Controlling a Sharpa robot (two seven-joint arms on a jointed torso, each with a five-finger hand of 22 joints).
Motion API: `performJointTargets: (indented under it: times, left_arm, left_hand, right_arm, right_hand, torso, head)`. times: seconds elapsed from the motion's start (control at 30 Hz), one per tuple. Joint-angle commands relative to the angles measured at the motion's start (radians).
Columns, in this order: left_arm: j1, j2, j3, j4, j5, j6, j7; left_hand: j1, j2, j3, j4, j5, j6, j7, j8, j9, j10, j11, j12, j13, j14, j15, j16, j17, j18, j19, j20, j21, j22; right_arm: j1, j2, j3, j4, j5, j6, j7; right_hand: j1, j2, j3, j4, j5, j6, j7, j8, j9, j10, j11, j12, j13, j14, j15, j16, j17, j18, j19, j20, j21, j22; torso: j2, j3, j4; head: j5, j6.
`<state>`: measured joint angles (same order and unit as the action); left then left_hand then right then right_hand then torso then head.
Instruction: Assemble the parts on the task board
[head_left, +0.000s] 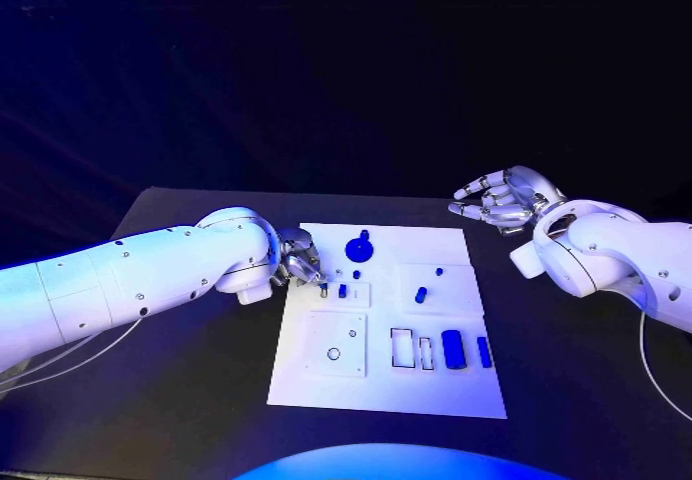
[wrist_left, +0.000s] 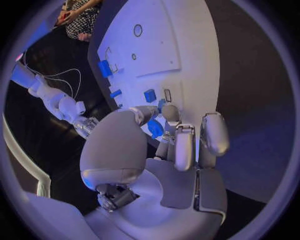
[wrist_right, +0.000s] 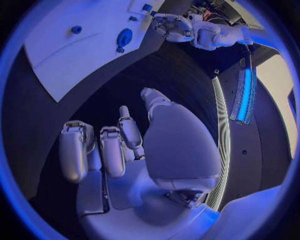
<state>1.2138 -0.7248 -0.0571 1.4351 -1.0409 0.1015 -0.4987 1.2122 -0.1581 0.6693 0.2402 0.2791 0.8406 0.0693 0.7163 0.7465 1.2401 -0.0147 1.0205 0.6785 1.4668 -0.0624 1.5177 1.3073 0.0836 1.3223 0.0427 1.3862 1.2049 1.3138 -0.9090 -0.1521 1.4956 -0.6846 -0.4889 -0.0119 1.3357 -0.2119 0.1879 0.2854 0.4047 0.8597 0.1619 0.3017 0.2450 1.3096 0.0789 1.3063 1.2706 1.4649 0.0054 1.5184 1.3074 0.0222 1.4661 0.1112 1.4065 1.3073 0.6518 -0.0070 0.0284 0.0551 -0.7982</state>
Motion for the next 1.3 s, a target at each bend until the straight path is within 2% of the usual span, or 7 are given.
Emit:
performJointTargets:
  times: [0.03, 0.63, 1.3]
  left_arm:
    - [-0.002, 0.003, 0.001, 0.007, -0.046, 0.008, -0.012]
    - [-0.004, 0.008, -0.001, 0.017, -0.088, 0.079, -0.021]
    - [-0.004, 0.011, -0.006, 0.017, -0.093, 0.088, -0.022]
  left_hand:
    - [-0.009, 0.001, 0.166, -0.159, 0.003, 0.016, -0.009, 0.004, 0.021, 0.011, -0.001, 0.005, 0.003, 0.076, -0.010, 0.007, 0.159, -0.001, 0.007, 0.000, 0.006, 0.004]
    - [-0.023, -0.008, 0.188, -0.173, 0.006, 0.021, -0.012, 0.010, 0.021, 0.022, -0.004, 0.012, 0.011, 0.079, -0.012, 0.010, 0.167, -0.004, 0.018, -0.003, 0.015, 0.019]
    - [-0.025, -0.010, 0.191, -0.175, 0.007, 0.021, -0.012, 0.010, 0.020, 0.023, -0.005, 0.013, 0.012, 0.079, -0.012, 0.011, 0.169, -0.004, 0.019, -0.004, 0.015, 0.020]
  right_arm:
    - [-0.001, 0.000, 0.000, 0.000, -0.012, 0.016, 0.011]
    - [-0.001, -0.001, 0.000, 0.001, -0.012, 0.016, 0.011]
    - [-0.001, -0.002, 0.000, 0.003, -0.012, 0.017, 0.010]
  right_hand:
    - [-0.008, 0.004, -0.006, 0.002, 0.001, -0.004, -0.002, 0.006, -0.001, -0.005, -0.002, -0.003, -0.001, 0.072, -0.003, -0.005, 0.117, 0.018, 0.023, -0.004, -0.003, 0.180]
    - [-0.008, 0.004, -0.006, 0.002, 0.001, -0.004, -0.002, 0.006, -0.001, -0.005, -0.002, -0.003, -0.001, 0.072, -0.003, -0.005, 0.117, 0.018, 0.023, -0.004, -0.003, 0.180]
    - [-0.009, 0.005, -0.007, 0.002, 0.006, -0.005, -0.001, 0.007, -0.001, -0.005, -0.002, -0.003, -0.001, 0.072, -0.003, -0.005, 0.118, 0.017, 0.025, -0.004, -0.001, 0.182]
  torso:
    - [0.001, 0.0011, -0.0005]
    - [0.000, 0.0012, -0.0006]
    - [0.001, 0.0007, 0.0000]
  head:
    - [0.000, -0.003]
    - [0.000, -0.011]
    - [-0.002, -0.012]
